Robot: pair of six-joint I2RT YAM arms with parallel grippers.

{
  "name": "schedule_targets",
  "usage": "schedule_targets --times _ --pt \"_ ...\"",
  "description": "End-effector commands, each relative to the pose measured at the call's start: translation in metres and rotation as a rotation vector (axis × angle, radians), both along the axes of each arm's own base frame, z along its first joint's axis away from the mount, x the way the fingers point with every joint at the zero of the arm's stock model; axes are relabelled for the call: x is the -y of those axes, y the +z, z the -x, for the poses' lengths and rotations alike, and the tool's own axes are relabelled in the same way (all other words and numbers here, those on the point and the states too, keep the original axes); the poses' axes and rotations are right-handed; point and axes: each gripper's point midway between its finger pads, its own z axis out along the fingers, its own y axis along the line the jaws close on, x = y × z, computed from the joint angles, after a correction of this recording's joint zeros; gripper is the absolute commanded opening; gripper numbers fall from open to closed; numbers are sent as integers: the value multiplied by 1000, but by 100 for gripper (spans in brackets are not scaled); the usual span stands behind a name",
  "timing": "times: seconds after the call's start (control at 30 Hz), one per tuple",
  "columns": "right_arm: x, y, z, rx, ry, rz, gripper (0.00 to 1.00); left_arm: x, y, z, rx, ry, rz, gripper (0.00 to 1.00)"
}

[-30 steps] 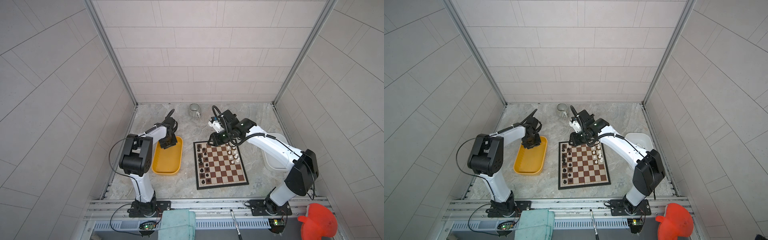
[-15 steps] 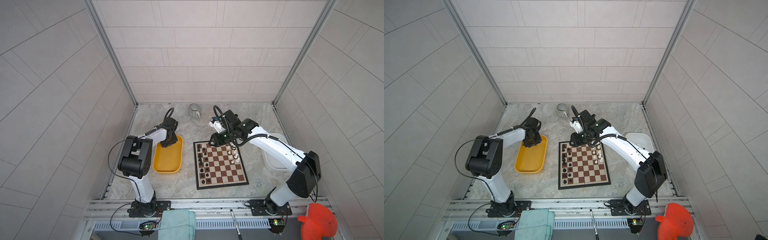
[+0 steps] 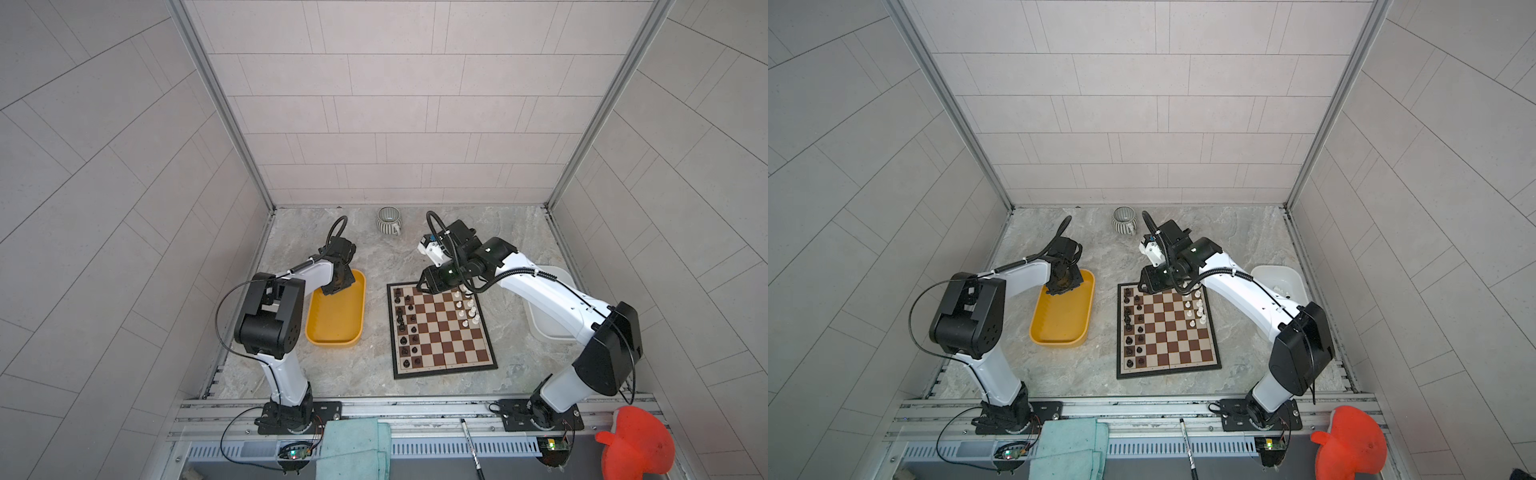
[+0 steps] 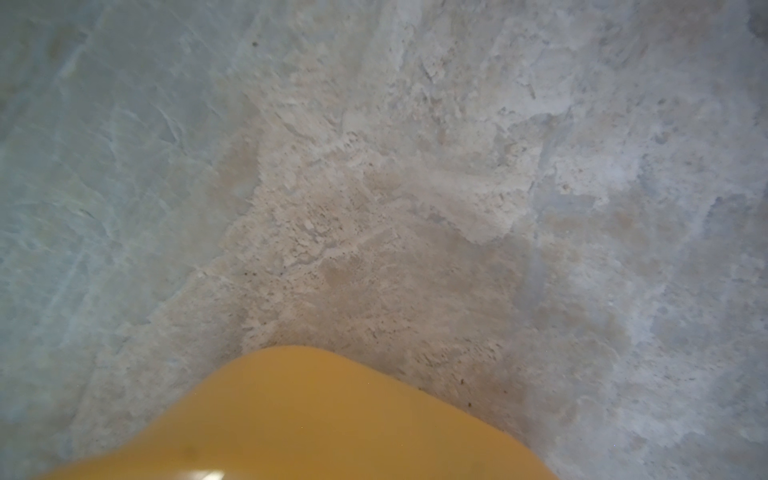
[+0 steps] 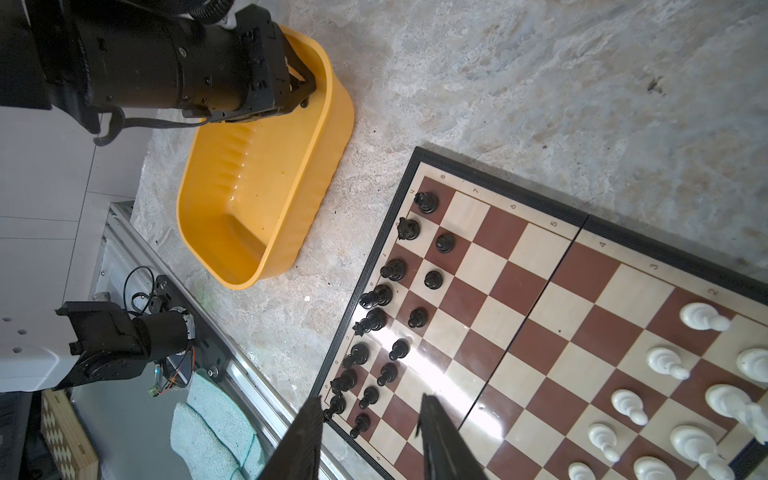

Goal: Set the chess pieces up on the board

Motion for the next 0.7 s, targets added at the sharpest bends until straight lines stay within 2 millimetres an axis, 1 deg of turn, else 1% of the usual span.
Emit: schedule_targets --times 0.0,0.17,0.23,0.33,0.43,0.5,0.57,0.67 --pt "3 8 7 20 11 -19 45 -5 2 7 1 14 -28 29" --pt "2 13 5 51 7 -45 53 -4 1 11 -5 19 -12 27" --pt "0 15 4 59 5 -58 55 -3 -1 13 -9 19 -6 25" --pt "-2 20 1 80 0 -81 57 -3 5 15 -7 28 -4 23" --pt "-4 25 -3 117 -4 -104 59 -5 18 23 -32 53 12 19" --pt "-8 29 -6 141 -6 -128 59 -3 32 31 -41 54 39 16" --pt "-17 33 -8 177 6 -170 61 -2 44 42 -54 102 93 16" --pt "-33 36 -14 233 9 -246 61 8 68 56 -77 144 195 16"
